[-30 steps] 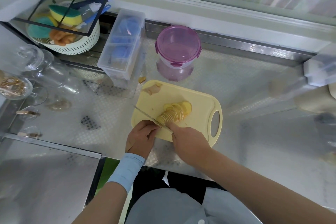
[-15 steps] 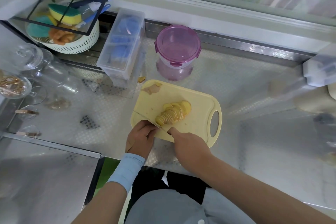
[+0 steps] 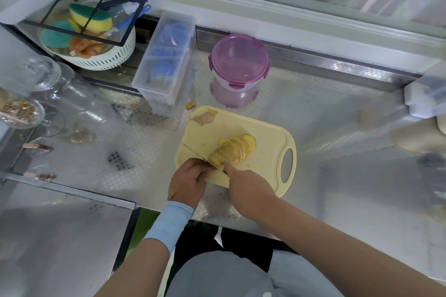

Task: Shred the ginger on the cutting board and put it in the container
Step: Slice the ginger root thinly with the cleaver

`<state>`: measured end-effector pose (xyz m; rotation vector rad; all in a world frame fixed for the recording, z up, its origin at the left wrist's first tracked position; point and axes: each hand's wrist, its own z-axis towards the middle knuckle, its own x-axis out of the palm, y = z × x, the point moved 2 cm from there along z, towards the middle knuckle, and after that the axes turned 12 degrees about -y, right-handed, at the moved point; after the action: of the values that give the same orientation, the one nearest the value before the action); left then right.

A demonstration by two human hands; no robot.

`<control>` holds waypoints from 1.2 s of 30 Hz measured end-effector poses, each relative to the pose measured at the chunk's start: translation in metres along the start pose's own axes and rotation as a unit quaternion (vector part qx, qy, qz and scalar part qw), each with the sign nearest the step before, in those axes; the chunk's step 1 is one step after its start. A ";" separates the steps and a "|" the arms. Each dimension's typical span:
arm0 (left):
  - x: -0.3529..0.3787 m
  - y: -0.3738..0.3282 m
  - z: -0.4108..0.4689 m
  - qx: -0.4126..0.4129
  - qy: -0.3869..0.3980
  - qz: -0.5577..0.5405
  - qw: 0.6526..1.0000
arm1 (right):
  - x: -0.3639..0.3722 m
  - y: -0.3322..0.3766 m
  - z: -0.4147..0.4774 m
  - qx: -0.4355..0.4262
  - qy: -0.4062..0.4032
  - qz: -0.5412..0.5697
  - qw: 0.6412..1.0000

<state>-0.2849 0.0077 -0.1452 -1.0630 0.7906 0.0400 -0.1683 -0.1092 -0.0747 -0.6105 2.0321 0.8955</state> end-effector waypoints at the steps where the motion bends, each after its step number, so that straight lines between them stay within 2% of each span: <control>1: 0.000 0.001 0.000 -0.003 0.001 -0.001 1.000 | 0.000 0.000 -0.001 0.001 0.003 -0.001 1.000; 7: 0.000 0.001 -0.001 0.003 0.004 -0.008 1.000 | 0.007 -0.001 0.000 0.016 0.004 -0.004 1.000; 12: 0.002 0.004 -0.002 -0.031 0.011 -0.023 0.999 | 0.014 0.005 0.020 0.024 0.012 0.004 1.000; 23: 0.003 0.006 -0.007 -0.004 -0.005 -0.015 1.000 | 0.015 -0.005 0.022 -0.010 -0.011 0.042 0.999; 29: 0.002 0.004 -0.004 0.003 -0.001 -0.008 1.000 | 0.014 -0.005 0.023 0.001 -0.032 0.052 0.998; 36: 0.004 0.004 -0.004 0.009 -0.022 -0.004 1.000 | 0.000 -0.001 0.003 -0.010 -0.042 0.024 0.999</control>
<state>-0.2859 0.0057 -0.1517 -1.0445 0.7456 0.0479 -0.1662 -0.1075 -0.0761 -0.5273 1.9714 0.9552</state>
